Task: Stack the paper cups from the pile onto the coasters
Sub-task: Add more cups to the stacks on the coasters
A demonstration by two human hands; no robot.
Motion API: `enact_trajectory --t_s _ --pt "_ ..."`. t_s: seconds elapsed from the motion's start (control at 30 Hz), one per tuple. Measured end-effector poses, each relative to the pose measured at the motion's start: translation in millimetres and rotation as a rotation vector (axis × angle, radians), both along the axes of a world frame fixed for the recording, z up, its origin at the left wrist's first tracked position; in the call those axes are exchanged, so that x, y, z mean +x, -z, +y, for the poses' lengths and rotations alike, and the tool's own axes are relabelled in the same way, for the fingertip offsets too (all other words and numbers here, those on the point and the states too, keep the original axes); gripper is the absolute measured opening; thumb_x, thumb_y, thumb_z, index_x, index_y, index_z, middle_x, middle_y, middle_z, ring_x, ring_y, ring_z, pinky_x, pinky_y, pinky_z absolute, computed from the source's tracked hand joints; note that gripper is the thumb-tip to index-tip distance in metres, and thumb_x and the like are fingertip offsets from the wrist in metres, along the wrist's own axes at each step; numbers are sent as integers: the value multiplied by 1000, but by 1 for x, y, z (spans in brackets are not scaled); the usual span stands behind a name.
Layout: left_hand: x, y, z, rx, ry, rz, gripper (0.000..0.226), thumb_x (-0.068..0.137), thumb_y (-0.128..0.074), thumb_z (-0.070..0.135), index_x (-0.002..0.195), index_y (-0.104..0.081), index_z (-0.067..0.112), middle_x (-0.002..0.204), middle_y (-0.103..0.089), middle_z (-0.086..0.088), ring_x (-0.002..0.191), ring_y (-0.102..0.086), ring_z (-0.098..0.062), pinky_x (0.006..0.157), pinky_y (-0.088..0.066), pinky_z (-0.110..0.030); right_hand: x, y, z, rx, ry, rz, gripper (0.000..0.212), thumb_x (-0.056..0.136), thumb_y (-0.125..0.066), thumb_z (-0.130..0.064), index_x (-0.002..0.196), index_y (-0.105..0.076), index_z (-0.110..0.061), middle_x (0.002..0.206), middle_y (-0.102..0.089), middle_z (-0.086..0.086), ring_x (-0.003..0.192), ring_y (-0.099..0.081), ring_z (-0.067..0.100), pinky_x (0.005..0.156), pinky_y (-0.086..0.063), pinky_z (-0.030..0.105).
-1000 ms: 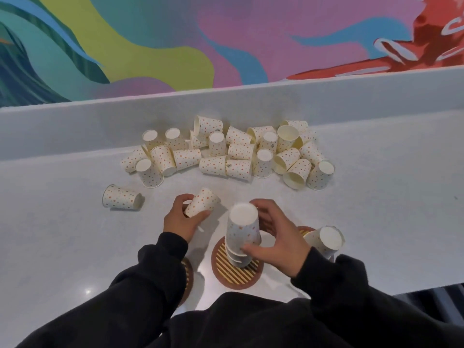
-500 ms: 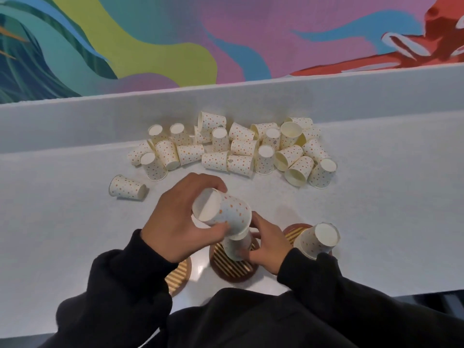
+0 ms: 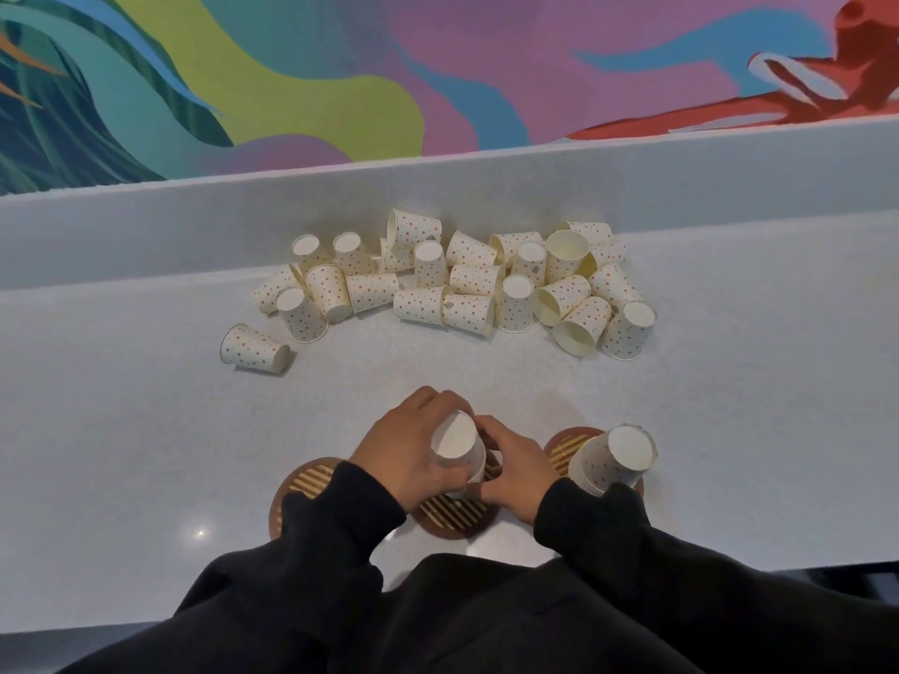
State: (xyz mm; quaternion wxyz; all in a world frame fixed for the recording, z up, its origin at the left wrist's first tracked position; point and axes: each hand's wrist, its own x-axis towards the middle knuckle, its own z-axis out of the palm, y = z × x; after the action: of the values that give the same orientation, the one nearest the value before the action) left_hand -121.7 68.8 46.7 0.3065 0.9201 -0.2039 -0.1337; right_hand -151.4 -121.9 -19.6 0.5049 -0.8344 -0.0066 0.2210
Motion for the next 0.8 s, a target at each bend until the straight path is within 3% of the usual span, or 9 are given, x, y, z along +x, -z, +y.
enact_trajectory --t_s 0.1,0.27,0.43,0.53,0.6,0.7,0.8 --pt "-1 1 -2 15 -67 42 70 71 -83 50 130 -46 40 120 -59 18 104 -60 -7 90 -53 -31 1 0 0 -22 -2 8 81 71 -92 -34 138 -47 -44 128 -63 -21 118 -57 -3 98 -50 20" --pt "-9 16 -1 -41 -149 98 69 61 -86 59 118 -51 43 108 -64 20 99 -62 -1 88 -56 -35 3 -8 -1 -92 -38 18 79 75 -89 -28 138 -45 -43 131 -62 -17 123 -56 6 99 -47 21" --pt "-4 33 9 2 -76 177 89 64 -90 53 139 -44 43 134 -55 19 121 -54 -6 108 -46 -33 7 -41 -2 -249 -93 29 85 81 -82 -17 150 -36 -35 152 -50 -4 140 -48 19 113 -44 36" --pt "15 32 25 116 3 304 104 70 -92 35 154 -30 41 146 -47 13 126 -52 -13 106 -43 -27 19 -84 -12 -283 -73 -31 76 89 -71 -6 151 -36 -34 151 -49 -4 134 -50 16 111 -46 35" --pt "39 30 39 211 40 314 95 79 -87 30 155 -30 41 142 -51 9 112 -57 -13 97 -48 -27 33 -116 -19 -305 -66 -100 71 91 -67 -8 151 -39 -32 147 -52 -6 130 -53 15 107 -48 34" --pt "89 25 55 216 -12 195 75 85 -82 30 148 -43 36 134 -58 5 97 -57 -10 84 -46 -24 71 -148 -23 -362 -37 -203 63 90 -75 -25 146 -46 -28 141 -56 -7 124 -57 16 101 -49 33" --pt "137 26 52 87 -135 66 68 87 -79 29 147 -47 28 138 -57 1 101 -58 -17 87 -47 -29 124 -143 -16 -506 -59 -240 63 89 -77 -33 145 -51 -22 144 -57 0 126 -57 21 95 -45 28"
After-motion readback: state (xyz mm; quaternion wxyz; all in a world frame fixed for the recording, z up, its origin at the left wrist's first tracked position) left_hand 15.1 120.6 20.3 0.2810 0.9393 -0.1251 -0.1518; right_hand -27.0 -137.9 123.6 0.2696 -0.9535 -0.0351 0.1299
